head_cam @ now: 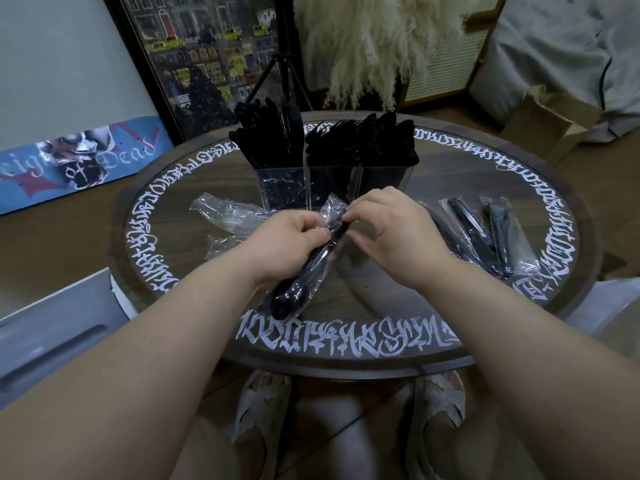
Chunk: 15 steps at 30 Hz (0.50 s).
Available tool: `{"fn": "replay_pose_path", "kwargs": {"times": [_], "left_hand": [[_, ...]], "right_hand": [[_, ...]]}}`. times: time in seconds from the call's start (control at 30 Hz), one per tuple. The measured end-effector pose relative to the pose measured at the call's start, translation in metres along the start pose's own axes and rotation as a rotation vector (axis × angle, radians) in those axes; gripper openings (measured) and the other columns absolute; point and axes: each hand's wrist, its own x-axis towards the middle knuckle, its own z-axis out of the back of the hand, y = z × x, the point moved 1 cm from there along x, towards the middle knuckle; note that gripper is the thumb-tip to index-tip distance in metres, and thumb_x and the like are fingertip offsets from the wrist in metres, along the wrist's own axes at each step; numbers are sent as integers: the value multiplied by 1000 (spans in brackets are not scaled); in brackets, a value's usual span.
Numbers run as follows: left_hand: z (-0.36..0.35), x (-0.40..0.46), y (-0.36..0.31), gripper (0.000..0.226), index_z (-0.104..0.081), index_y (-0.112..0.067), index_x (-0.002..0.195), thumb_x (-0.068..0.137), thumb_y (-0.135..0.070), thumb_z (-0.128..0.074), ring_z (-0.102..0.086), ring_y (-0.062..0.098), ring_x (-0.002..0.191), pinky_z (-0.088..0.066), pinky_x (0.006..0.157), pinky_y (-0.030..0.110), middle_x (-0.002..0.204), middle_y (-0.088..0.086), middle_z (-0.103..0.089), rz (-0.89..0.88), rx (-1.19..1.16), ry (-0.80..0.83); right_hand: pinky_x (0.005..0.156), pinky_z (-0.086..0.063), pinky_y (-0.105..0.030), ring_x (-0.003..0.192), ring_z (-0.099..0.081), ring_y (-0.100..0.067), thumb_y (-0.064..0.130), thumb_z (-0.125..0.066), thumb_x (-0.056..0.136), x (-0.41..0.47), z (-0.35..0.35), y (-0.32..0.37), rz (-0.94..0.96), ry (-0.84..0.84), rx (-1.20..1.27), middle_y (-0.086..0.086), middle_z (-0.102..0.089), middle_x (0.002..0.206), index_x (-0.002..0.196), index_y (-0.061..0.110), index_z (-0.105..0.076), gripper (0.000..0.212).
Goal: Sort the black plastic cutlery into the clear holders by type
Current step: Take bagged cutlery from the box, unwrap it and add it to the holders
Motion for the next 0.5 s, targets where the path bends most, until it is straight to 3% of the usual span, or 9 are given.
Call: {"fn": "replay_pose_path", "kwargs": {"times": [0.1, 0.23, 0.3, 0.37, 0.43, 0.5], "left_hand": [[2, 0, -1, 21, -65, -13, 81, 97, -13, -52, -55, 12, 57, -45, 59, 25, 65, 0, -62, 7, -10, 30], [2, -1, -1, 20, -64, -14, 80, 96, -13, -53, -54, 11, 58, -45, 59, 22, 68, 4, -62, -38, 101, -1], [2, 0, -1, 18, -63, -11, 81, 96, -16, -53, -52, 13, 62, -46, 63, 27, 71, 9, -61, -74, 205, -25], [1, 0, -2, 17, -64, -7, 87, 96, -17, -53, -53, 15, 66, -47, 70, 33, 76, 11, -63, -103, 245, -39], [1, 0, -3, 15, -66, -9, 92, 96, -16, -53, -55, 14, 69, -47, 71, 29, 80, 8, -65, -118, 266, -47], [1, 0, -3, 15, -66, -11, 91, 97, -15, -52, -55, 14, 69, -46, 66, 24, 80, 6, -65, -118, 270, -48]], "right_hand": [[60, -54, -38, 75, -62, -28, 10, -69, 76, 0, 1, 1, 34, -34, -13, -3, -69, 82, 81, 8, -71, 5], [65, -52, -37, 77, -60, -25, 11, -66, 80, 0, 5, 1, -10, 20, 22, -2, -67, 82, 81, 11, -70, 5], [71, -52, -38, 79, -61, -21, 11, -66, 82, 0, 6, 3, -107, 48, 85, 0, -67, 82, 82, 12, -70, 4], [74, -50, -30, 77, -61, -14, 11, -66, 83, 1, 7, 5, -232, 55, 171, 5, -66, 80, 82, 15, -70, 5], [69, -47, -18, 72, -60, -8, 13, -67, 84, 2, 10, 5, -365, 34, 265, 11, -65, 74, 79, 18, -69, 8], [66, -46, -16, 69, -60, -6, 13, -68, 83, 3, 13, 2, -489, 9, 382, 11, -66, 71, 76, 18, -68, 9]]}}
